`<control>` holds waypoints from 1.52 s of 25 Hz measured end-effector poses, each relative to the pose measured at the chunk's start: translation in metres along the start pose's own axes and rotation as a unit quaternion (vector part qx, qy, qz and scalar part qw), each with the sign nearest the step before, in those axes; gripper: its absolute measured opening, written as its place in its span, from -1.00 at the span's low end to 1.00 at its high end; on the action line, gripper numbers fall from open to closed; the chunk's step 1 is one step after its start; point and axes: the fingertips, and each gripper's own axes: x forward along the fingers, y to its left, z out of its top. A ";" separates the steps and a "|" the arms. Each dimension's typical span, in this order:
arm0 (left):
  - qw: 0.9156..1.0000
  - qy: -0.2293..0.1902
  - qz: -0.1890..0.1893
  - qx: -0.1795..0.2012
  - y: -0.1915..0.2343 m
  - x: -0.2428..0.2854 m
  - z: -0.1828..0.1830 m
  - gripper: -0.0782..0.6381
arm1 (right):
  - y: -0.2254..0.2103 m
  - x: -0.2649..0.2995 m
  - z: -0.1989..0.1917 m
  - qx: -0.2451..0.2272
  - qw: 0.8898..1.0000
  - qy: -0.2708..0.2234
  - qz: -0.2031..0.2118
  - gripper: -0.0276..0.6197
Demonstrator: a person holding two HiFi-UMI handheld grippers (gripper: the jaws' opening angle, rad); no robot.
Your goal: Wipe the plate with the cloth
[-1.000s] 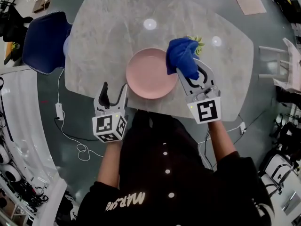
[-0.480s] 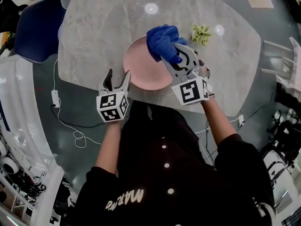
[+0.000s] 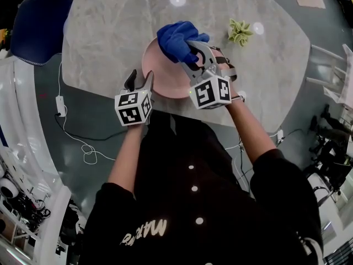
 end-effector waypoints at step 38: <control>0.997 0.060 0.034 -0.026 0.000 0.024 -0.009 -0.63 | 0.067 0.070 -0.004 -0.112 0.984 0.056 0.126 -0.45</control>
